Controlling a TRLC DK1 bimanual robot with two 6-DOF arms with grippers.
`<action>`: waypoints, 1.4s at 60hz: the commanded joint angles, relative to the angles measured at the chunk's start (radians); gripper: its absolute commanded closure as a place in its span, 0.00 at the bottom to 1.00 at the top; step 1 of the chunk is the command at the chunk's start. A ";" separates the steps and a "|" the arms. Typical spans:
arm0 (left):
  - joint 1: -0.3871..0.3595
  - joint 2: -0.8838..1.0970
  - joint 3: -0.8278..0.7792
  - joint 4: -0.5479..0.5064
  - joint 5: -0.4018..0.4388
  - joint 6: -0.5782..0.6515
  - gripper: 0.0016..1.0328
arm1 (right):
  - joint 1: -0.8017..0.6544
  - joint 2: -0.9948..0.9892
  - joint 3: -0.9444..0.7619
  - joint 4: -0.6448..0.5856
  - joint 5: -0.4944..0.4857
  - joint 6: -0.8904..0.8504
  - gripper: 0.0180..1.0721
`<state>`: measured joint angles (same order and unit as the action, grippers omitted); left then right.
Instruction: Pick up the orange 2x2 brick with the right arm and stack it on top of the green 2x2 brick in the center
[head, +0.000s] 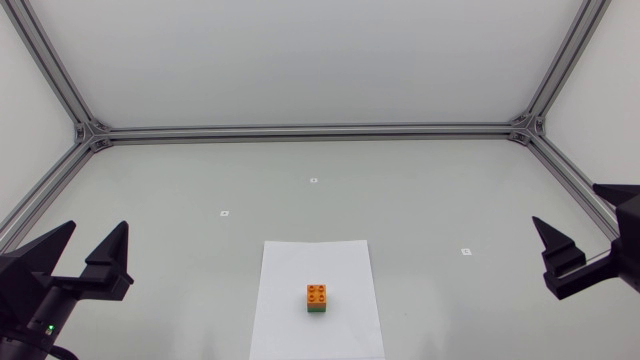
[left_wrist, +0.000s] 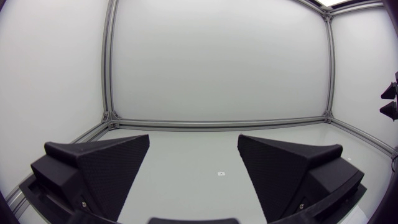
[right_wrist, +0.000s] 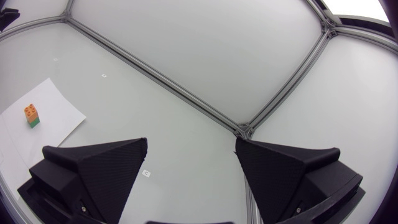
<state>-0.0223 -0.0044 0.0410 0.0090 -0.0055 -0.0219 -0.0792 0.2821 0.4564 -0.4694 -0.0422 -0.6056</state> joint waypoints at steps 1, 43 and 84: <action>0.002 -0.008 -0.041 -0.015 0.004 0.013 0.04 | 0.010 -0.061 -0.094 0.055 0.039 0.009 0.04; 0.002 -0.008 -0.041 -0.015 0.004 0.013 0.04 | 0.033 -0.234 -0.355 0.333 0.096 0.296 0.04; 0.002 -0.008 -0.041 -0.015 0.004 0.013 0.04 | 0.079 -0.282 -0.456 0.469 0.042 0.606 0.04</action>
<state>-0.0223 -0.0044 0.0410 0.0086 -0.0055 -0.0223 -0.0071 0.0055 0.0250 -0.0181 0.0032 -0.0395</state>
